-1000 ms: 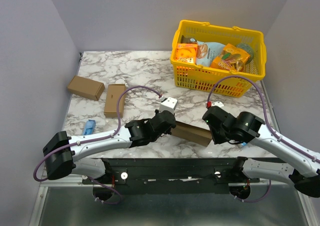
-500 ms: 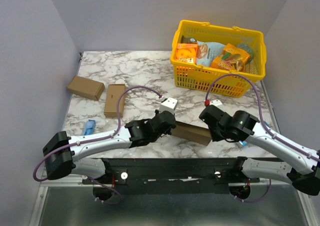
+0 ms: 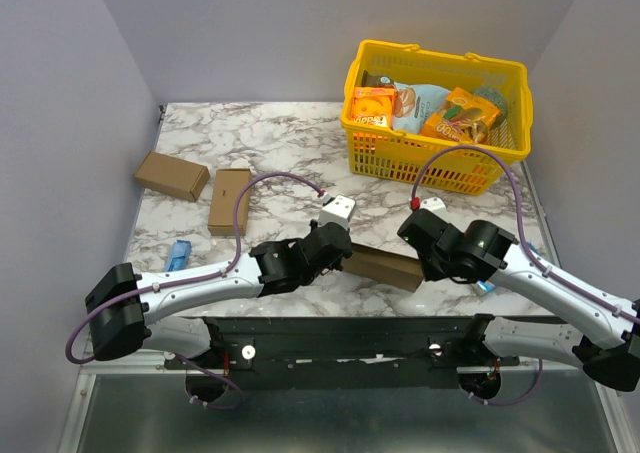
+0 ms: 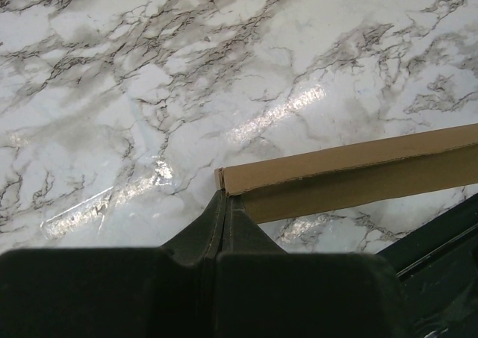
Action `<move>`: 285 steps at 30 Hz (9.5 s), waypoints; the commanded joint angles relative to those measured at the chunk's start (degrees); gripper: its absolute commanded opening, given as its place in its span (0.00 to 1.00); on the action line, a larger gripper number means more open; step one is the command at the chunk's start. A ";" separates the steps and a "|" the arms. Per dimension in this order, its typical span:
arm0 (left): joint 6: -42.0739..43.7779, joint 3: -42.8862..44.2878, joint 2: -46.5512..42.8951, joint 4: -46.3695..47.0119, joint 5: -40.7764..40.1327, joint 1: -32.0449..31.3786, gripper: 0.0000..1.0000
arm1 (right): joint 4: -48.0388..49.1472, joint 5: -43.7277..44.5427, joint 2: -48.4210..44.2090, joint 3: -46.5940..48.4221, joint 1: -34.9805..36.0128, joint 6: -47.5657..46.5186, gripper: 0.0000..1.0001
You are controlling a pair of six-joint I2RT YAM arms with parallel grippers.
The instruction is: Fold the paper box
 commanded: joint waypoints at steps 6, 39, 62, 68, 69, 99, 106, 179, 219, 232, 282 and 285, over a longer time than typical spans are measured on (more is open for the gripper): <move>0.59 -2.31 1.89 -8.91 2.00 -1.00 0.00 | 2.44 1.64 1.14 1.16 -0.41 -0.89 0.16; 4.54 2.25 7.60 -12.15 -3.18 -4.78 0.00 | 19.76 -24.46 -4.22 -2.35 -15.17 -2.30 0.01; 7.09 7.62 15.69 -20.24 -10.13 -6.10 0.00 | 20.38 -42.65 -4.22 -5.52 -30.02 -10.64 0.01; 8.50 7.88 17.53 -20.77 -11.54 -7.41 0.00 | 19.94 -46.52 -3.87 -5.25 -33.80 -12.57 0.01; 8.85 8.06 17.89 -20.77 -11.80 -7.68 0.00 | 19.94 -46.70 -3.78 -5.16 -33.98 -12.67 0.01; 7.80 14.39 29.58 -25.95 -16.99 -13.13 0.00 | 23.97 -58.91 -8.61 -12.27 -38.11 -9.60 0.01; 7.80 14.12 31.07 -25.95 -17.25 -13.74 0.00 | 23.19 -57.16 -9.93 -11.76 -38.11 -10.03 0.01; 19.49 5.16 24.13 -10.40 -12.24 -14.54 0.00 | 33.29 -42.05 -16.00 -16.24 -21.25 -19.97 0.95; 16.15 2.79 18.86 -12.42 -11.63 -13.66 0.00 | 36.27 -11.28 -3.34 -15.53 5.48 -13.53 0.39; 14.91 -4.60 8.49 -8.65 -10.40 -6.90 0.00 | 55.52 -6.09 6.76 -14.04 4.08 -32.43 0.38; 25.02 -2.23 6.90 -0.47 6.04 10.25 0.00 | 40.70 -8.47 -2.45 -9.82 -10.08 -17.07 0.67; 24.94 -2.23 6.99 -0.47 6.30 10.25 0.00 | 34.19 -7.33 -4.21 -9.38 -10.52 -13.20 0.66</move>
